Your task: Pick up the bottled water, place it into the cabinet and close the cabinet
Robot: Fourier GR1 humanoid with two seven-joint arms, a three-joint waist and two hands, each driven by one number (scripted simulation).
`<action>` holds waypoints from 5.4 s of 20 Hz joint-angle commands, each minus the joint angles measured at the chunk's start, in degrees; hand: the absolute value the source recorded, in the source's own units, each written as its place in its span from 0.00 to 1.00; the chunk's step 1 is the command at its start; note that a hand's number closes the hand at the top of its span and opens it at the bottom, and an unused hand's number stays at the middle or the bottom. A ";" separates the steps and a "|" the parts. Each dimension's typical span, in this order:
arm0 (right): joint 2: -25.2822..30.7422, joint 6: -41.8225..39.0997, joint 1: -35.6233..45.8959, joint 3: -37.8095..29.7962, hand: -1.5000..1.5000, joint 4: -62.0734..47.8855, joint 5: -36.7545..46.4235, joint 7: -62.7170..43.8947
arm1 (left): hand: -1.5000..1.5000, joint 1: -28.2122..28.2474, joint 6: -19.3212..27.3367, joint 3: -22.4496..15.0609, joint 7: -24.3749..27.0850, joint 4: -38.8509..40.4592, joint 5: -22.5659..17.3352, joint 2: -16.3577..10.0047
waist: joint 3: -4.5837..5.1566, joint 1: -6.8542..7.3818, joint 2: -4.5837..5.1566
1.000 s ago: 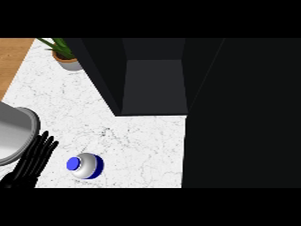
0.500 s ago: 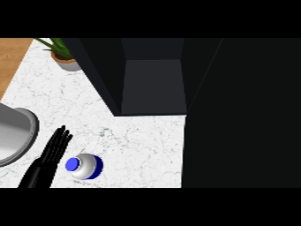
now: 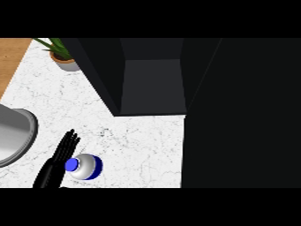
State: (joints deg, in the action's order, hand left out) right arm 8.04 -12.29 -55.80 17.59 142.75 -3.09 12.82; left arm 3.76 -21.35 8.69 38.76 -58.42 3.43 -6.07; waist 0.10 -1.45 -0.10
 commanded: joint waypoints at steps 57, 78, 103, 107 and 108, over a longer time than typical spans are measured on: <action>2.83 0.31 -4.27 -0.77 0.00 2.06 -3.76 3.19 | 1.00 -27.55 41.49 -29.78 -12.41 -3.27 -28.00 6.07 | -0.12 0.13 -0.12; 2.52 -2.40 1.18 -7.22 0.00 1.42 -7.32 2.32 | 1.00 -59.89 54.19 -30.28 -15.35 32.79 -31.68 6.07 | -0.11 -2.50 1.24; 1.95 -6.29 1.04 -7.95 0.00 0.08 -7.71 3.62 | 0.00 -71.22 63.28 -24.51 -7.89 54.30 -28.43 2.62 | -0.01 -4.58 2.29; 2.68 -7.67 0.84 -7.95 0.00 -0.69 -8.24 3.65 | 0.00 -73.98 57.59 -23.80 -9.88 53.64 -29.03 3.65 | -0.02 -4.83 2.31; 1.95 -7.04 1.22 -7.48 0.00 -0.60 -6.64 4.11 | 0.00 -71.98 53.49 -23.46 -7.17 52.68 -29.27 1.45 | 0.05 -4.69 2.51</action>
State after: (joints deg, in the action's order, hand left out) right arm 10.10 -19.26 -54.29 9.80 139.86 -7.37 18.07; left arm -67.73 37.57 -14.75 30.60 -5.37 -26.14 -3.41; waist 0.10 -6.25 2.28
